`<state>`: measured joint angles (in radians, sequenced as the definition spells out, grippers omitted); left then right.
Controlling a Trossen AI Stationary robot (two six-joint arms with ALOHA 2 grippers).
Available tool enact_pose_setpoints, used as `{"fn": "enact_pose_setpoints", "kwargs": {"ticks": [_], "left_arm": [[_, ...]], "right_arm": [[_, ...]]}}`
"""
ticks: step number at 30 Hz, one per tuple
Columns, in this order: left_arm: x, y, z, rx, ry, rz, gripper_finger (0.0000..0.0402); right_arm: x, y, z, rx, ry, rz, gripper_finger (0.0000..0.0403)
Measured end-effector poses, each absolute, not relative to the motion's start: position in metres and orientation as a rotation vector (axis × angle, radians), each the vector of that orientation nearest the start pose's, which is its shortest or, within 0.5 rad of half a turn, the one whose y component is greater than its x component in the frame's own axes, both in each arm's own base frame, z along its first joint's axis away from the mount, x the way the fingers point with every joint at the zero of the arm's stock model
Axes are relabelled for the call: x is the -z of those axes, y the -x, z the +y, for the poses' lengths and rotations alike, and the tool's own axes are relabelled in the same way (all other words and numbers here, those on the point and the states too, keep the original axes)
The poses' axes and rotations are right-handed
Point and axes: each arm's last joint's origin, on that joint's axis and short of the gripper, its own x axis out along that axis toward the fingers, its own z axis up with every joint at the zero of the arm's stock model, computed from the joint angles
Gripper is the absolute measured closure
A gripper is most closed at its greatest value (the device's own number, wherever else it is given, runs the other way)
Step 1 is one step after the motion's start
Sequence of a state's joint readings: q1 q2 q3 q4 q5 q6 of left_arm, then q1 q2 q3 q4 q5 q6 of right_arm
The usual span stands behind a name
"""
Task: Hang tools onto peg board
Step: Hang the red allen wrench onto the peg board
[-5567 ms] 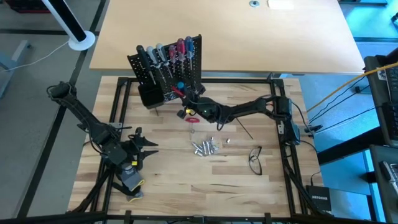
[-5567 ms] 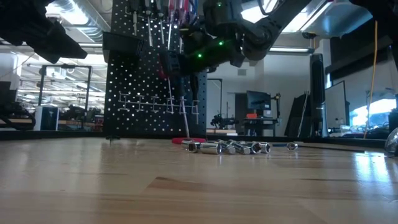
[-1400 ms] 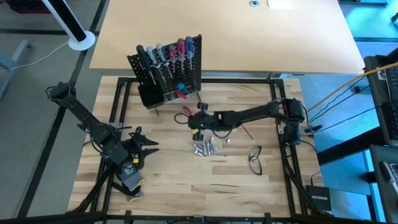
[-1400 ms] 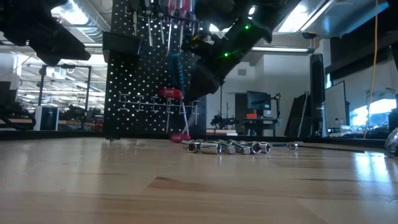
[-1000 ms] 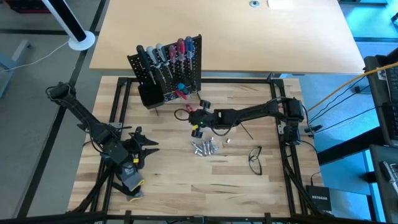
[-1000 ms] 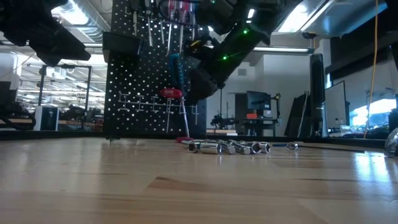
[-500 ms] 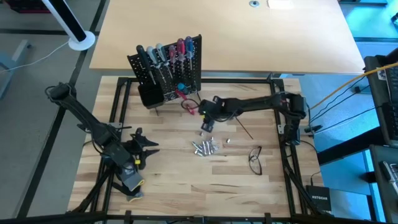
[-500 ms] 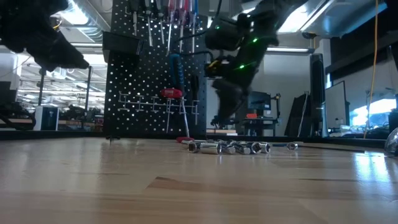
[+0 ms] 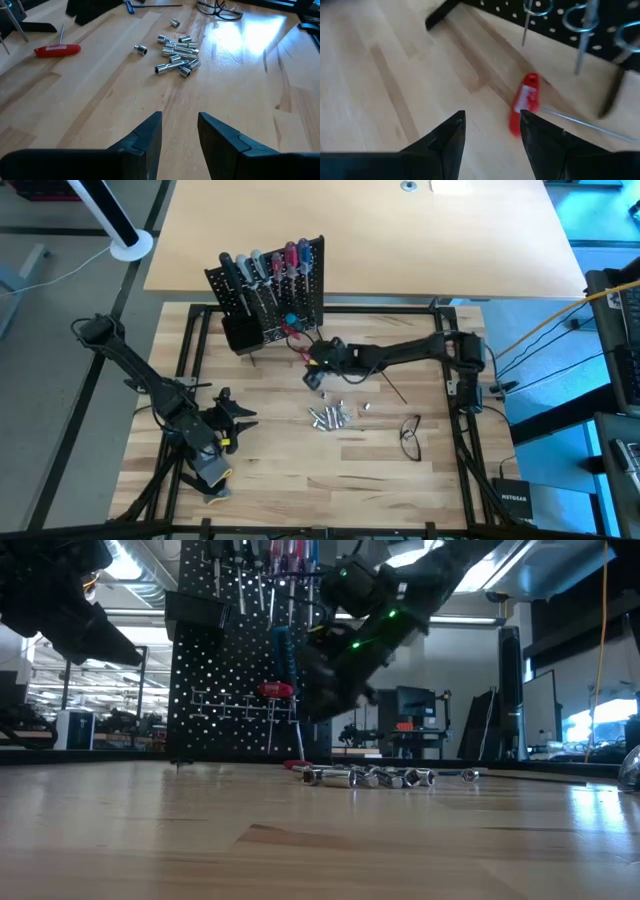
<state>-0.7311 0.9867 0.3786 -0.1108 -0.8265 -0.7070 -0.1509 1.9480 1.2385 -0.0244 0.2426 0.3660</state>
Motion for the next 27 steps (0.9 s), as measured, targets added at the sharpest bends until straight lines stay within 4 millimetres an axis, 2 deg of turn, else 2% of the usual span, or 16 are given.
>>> {"fn": "enact_pose_setpoints", "kwargs": {"ticks": [3,7,14,17,23,27], "left_arm": [[-0.175,-0.145,-0.101,-0.261,0.186,0.445,0.0286],[-0.176,-0.145,-0.101,-0.259,0.179,0.445,0.0286],[-0.176,-0.145,-0.101,-0.259,0.178,0.444,0.0286],[-0.176,-0.145,-0.101,-0.259,0.179,0.444,0.0286],[-0.176,-0.145,-0.101,-0.259,0.18,0.443,0.0286],[-0.176,-0.145,-0.101,-0.258,0.18,0.443,0.0286]], "right_arm": [[-0.156,-0.418,-0.073,0.528,-0.363,0.627,0.0215],[-0.149,-0.429,-0.08,0.563,-0.359,0.611,0.0215],[-0.14,-0.431,-0.1,0.651,-0.349,0.621,0.0215],[-0.129,-0.429,-0.105,0.67,-0.352,0.659,0.0215],[-0.106,-0.431,-0.104,0.676,-0.367,0.7,0.0215],[-0.103,-0.431,-0.103,0.65,-0.374,0.725,0.0215]]}}
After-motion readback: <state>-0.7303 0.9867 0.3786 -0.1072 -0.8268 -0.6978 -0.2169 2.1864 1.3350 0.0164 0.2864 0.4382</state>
